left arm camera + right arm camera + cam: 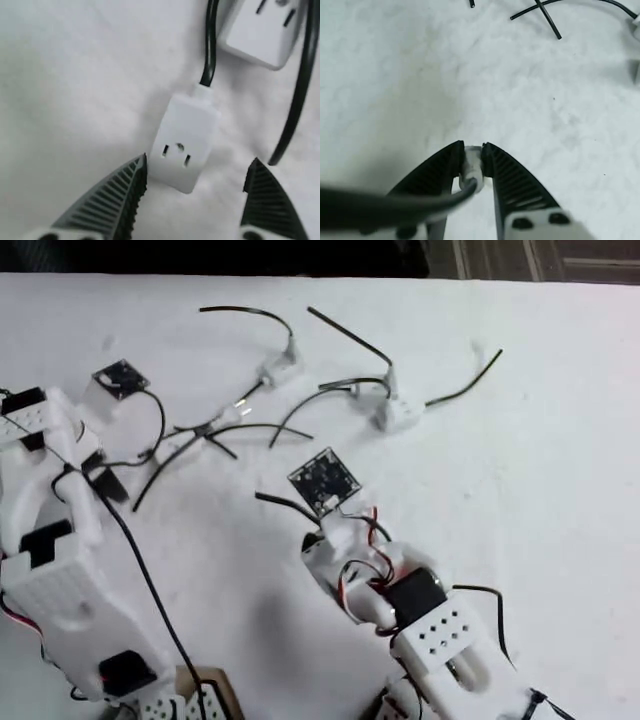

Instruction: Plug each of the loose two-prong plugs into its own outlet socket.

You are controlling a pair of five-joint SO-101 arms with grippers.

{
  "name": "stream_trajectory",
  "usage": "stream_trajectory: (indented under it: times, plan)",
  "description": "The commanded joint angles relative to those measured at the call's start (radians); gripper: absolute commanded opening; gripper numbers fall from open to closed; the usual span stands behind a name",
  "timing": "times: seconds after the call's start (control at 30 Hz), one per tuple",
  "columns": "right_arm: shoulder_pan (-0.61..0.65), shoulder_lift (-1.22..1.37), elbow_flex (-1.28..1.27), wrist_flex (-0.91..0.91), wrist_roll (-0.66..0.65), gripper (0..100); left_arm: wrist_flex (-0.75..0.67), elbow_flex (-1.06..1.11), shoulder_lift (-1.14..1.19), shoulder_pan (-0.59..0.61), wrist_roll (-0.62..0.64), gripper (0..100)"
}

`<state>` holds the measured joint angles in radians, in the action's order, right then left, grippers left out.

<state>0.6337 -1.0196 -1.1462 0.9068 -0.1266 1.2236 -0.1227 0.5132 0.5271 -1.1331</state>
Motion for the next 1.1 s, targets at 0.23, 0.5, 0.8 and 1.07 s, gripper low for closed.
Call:
stream_trajectory:
  times: [0.23,0.5,0.8,1.07]
  plan:
    - [-0.007,0.002,0.006,-0.021,0.008,1.8,-0.081,-0.026,0.087,0.001,-0.003,15]
    - [-0.007,0.002,0.006,-0.021,0.008,1.8,0.020,-0.043,-0.044,0.002,0.000,2]
    - [-0.041,0.002,0.006,-0.019,0.008,1.8,0.124,-0.034,-0.469,0.001,0.207,2]
    - [-0.147,0.001,0.012,-0.019,0.005,1.8,0.336,-0.029,-0.680,-0.085,0.259,2]
